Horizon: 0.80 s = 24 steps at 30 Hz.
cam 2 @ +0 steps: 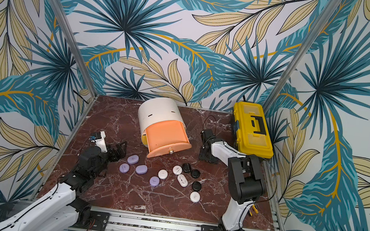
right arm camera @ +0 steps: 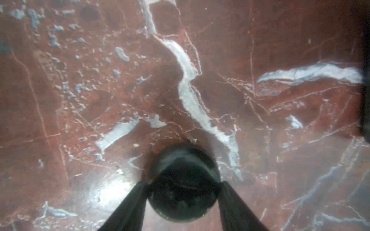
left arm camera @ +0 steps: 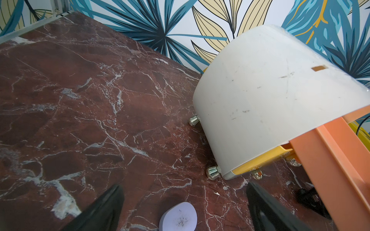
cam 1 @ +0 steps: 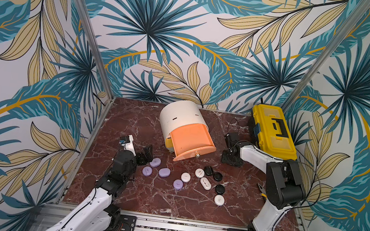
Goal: Put the bluetooth earphones in the drawer according to color
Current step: Pick up the Bluetooth earphone from the center of the board.
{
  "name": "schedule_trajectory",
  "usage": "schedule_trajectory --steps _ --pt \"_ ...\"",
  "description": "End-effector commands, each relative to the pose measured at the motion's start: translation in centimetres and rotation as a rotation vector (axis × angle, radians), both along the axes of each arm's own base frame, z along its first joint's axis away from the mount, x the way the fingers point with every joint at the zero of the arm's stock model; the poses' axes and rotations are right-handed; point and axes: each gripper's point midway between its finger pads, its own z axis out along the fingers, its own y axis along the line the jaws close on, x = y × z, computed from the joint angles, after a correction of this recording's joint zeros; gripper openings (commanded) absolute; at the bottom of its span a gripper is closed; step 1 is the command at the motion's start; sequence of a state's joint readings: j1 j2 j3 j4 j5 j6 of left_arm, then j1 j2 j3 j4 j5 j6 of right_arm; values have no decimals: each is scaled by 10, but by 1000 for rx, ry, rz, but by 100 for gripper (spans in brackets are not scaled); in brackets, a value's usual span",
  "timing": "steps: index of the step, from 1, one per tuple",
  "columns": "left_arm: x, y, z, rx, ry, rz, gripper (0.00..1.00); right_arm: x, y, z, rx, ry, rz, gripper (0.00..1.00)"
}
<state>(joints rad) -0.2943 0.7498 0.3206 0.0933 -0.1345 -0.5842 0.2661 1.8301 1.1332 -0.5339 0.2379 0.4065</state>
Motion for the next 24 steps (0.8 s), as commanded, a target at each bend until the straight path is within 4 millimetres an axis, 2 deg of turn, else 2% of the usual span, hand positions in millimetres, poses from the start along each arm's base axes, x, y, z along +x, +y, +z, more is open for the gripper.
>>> schedule_trajectory --steps 1,7,13,18,24 --pt "0 0 8 -8 -34 -5 100 -3 -3 -7 -8 45 8 59" --pt "0 0 7 -8 -34 -7 100 -5 -4 -5 -7 51 10 51" --pt "0 -2 8 -9 -35 -16 100 -11 -5 15 -2 34 26 50" --pt "-1 -2 9 -10 -40 -18 100 -16 -1 47 34 -20 54 50" --pt "-2 -1 11 -10 -45 -17 100 -22 16 106 90 -115 114 50"
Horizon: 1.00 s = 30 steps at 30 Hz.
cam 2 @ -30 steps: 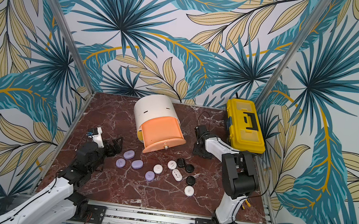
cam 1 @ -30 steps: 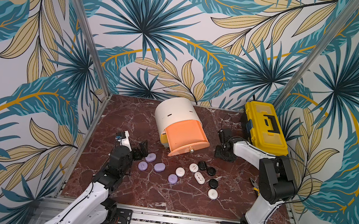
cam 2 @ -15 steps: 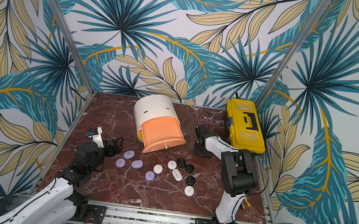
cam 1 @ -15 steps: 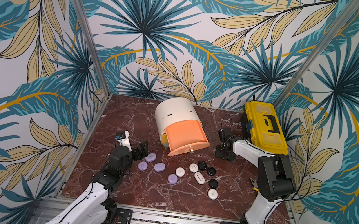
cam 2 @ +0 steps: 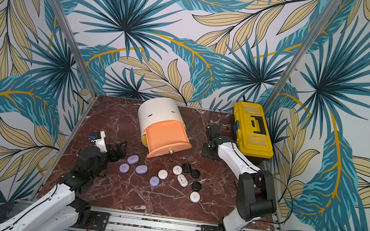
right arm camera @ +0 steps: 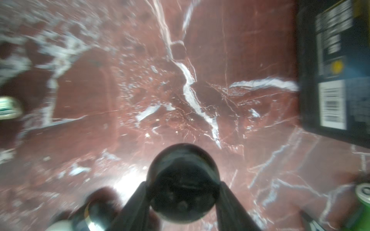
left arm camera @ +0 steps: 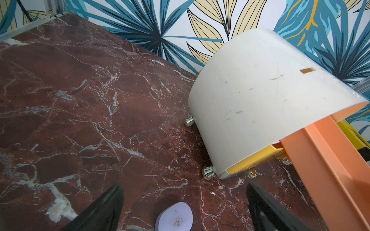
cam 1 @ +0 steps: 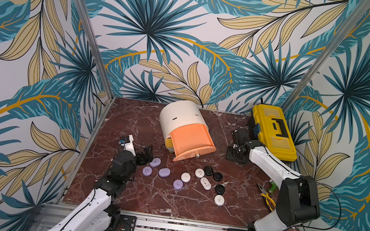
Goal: Put the bluetooth earphones in the drawer according to color
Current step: Pick up the Bluetooth earphone from the center of the board, then place the bluetooth earphone in the drawer.
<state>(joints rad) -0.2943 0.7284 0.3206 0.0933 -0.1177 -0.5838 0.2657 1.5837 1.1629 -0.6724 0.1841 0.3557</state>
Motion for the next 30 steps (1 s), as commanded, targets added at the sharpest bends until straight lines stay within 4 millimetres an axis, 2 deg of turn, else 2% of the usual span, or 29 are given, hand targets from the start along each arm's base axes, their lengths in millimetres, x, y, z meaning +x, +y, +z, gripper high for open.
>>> schedule_trajectory --steps 1,8,13,17,21,25,30 --pt "0 1 5 0 -29 -1 100 -11 14 34 26 -22 64 49" --pt "-1 1 6 -2 -32 -1 100 -18 56 113 120 -162 194 49" --pt "-2 1 9 -3 -39 -2 100 -19 92 147 176 -206 289 49" --pt "-4 2 11 -4 -44 -2 100 -18 125 161 196 -213 372 49" --pt "-5 3 12 -4 -53 -2 100 -15 155 165 189 -201 443 49" --pt "-6 3 14 -6 -56 -2 100 -9 177 158 162 -178 490 49" --pt "-6 3 15 -8 -60 -2 100 1 192 146 135 -150 514 49"
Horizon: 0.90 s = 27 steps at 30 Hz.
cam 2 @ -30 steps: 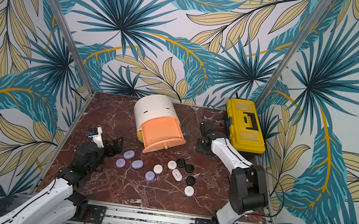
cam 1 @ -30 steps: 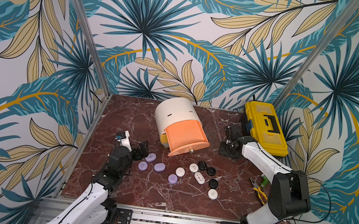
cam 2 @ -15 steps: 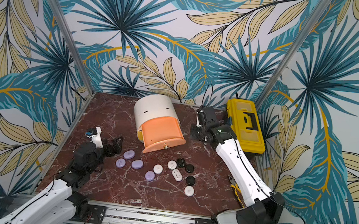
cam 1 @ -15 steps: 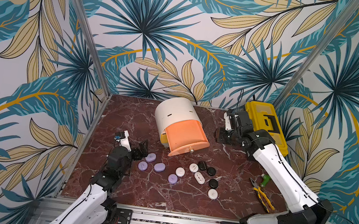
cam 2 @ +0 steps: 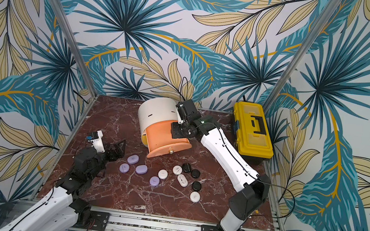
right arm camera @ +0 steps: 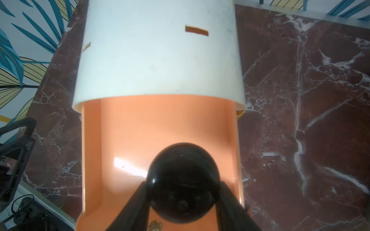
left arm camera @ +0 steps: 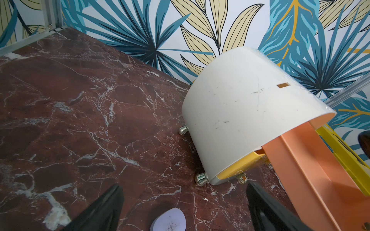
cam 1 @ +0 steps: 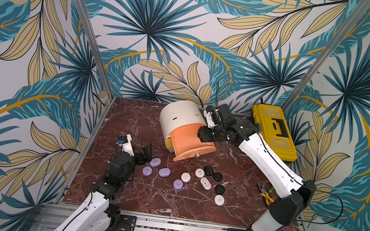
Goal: Put the bluetooth earphones in the drawer according to color
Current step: Place the bluetooth earphone in the drawer.
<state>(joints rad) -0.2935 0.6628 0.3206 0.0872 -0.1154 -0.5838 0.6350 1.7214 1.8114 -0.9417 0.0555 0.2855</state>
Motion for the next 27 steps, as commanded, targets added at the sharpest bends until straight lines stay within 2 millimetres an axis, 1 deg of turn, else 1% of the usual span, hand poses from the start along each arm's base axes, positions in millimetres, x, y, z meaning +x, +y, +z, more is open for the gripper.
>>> schedule_trajectory --steps 1,3,5,12,21,27 --pt "-2 2 -3 9 -2 1 100 2 3 -9 -49 22 21 49" --pt "-2 2 -2 8 -3 0 100 6 7 -14 -56 29 26 49" --pt "-3 -3 -2 -1 -3 -28 100 10 10 -19 -64 36 25 49" --pt "-4 -5 -2 -5 -3 -35 100 24 17 -34 -92 50 23 49" --pt "-4 -5 -1 -9 -5 -36 100 32 22 -46 -112 64 22 50" --pt "-4 -5 -1 -10 -7 -39 100 35 22 -51 -123 69 17 57"
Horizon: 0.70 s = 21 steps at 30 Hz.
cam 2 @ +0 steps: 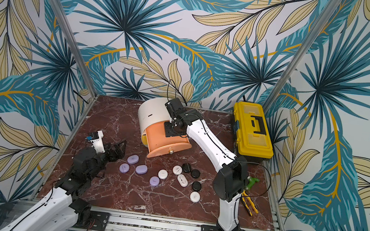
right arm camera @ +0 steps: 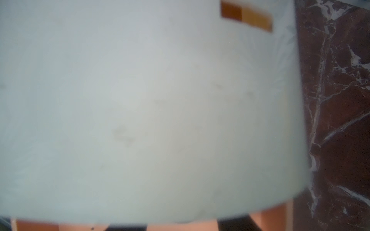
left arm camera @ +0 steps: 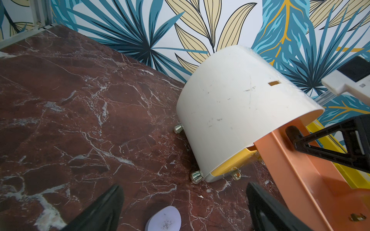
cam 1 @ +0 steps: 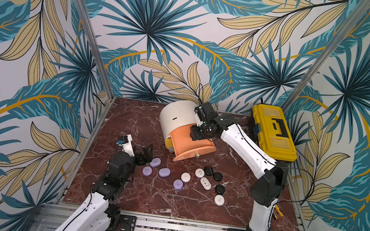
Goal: Put the bluetooth earphones in the drawer according to color
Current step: Place the bluetooth earphone in the drawer.
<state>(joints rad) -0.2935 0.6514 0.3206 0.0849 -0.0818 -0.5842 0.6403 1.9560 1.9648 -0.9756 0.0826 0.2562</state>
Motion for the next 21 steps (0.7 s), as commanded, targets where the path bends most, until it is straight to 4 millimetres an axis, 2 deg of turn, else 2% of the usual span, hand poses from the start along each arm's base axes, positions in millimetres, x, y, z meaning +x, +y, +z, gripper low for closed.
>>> schedule_trajectory --steps 1,9,15,21 --pt "-2 0 -3 0 0 -9 100 0 -1 0 -25 -2 1 58" --pt "-3 -3 0 -5 -7 -29 100 -1 -2 9 -11 -15 0 66" --pt "-7 -11 6 -33 -20 -73 100 -7 -5 33 31 -48 -8 72" --pt "-11 -12 13 -45 -49 -85 100 -19 -15 67 80 -110 -28 87"
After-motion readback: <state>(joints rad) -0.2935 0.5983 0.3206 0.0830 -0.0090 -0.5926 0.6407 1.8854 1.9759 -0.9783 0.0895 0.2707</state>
